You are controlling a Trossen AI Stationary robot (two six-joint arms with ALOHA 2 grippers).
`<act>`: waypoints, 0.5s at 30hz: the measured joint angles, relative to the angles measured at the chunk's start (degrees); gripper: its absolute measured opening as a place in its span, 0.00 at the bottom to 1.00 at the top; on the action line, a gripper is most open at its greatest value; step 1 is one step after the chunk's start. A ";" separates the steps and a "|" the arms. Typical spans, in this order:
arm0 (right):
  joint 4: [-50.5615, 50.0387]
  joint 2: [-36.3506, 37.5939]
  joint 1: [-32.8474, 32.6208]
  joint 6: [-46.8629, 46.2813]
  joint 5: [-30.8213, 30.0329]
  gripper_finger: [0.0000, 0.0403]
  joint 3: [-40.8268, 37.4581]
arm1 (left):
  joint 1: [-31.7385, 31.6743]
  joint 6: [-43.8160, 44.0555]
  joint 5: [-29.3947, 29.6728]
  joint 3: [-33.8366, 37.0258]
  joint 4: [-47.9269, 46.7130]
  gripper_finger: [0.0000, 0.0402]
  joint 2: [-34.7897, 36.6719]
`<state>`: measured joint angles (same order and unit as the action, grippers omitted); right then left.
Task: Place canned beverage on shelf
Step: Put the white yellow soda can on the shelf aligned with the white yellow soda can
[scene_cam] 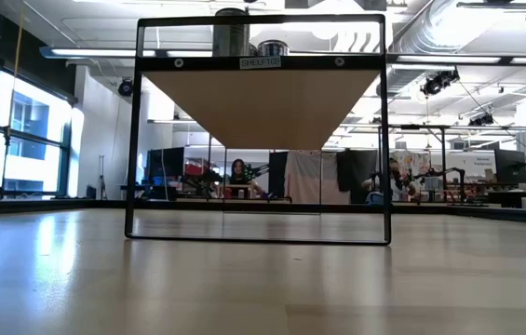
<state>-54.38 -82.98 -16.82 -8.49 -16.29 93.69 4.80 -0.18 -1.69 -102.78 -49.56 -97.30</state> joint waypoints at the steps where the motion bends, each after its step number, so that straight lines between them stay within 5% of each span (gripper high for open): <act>1: -0.10 0.00 0.00 0.00 -0.02 0.62 -0.02 | -0.02 -0.32 0.17 0.00 0.06 0.69 -0.08; 10: -0.11 0.02 -0.04 1.34 -0.03 0.67 0.00 | -0.21 -2.08 0.49 0.00 0.00 0.47 -0.15; 15: 0.02 0.13 -0.04 1.01 -0.21 0.72 0.09 | -0.28 -2.30 1.08 0.09 -1.48 0.47 -0.26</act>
<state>-54.36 -82.85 -16.86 -7.49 -16.51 93.78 4.51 -2.48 -0.61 -102.69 -51.04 -97.56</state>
